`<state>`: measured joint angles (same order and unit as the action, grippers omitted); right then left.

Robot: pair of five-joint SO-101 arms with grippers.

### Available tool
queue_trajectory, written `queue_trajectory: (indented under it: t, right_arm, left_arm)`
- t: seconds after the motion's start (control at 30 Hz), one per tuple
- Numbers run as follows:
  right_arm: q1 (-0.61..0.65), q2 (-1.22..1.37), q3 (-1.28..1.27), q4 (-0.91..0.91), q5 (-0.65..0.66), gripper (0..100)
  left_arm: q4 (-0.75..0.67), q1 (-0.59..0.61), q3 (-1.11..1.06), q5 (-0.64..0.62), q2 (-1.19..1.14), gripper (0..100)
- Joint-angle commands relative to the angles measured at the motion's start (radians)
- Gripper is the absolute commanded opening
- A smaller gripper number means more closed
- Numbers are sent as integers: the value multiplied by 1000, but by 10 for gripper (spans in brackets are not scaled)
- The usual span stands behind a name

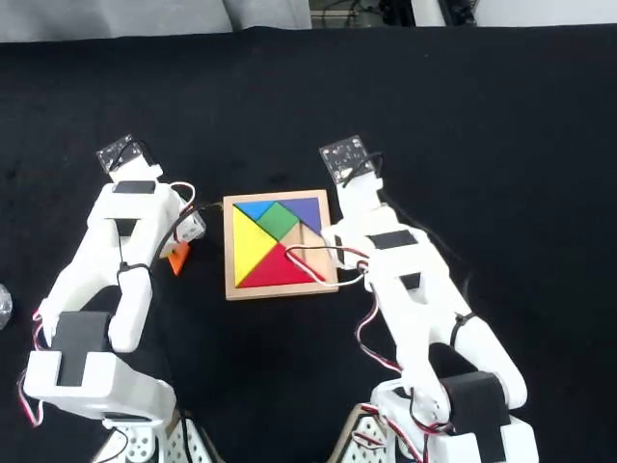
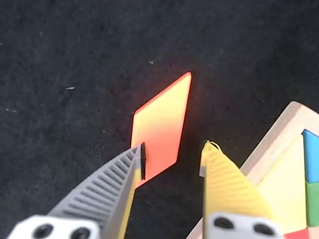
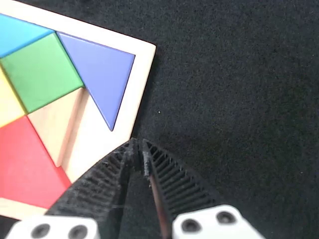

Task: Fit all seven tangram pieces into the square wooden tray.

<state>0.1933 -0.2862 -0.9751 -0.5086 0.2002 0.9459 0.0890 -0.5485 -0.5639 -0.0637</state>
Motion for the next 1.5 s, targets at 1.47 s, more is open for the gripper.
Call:
queue_trajectory:
  t: [1.47]
  right_arm:
    - [-9,5,47,-2,9,11]
  left_arm:
    - [-74,-1,-41,-37,81,203]
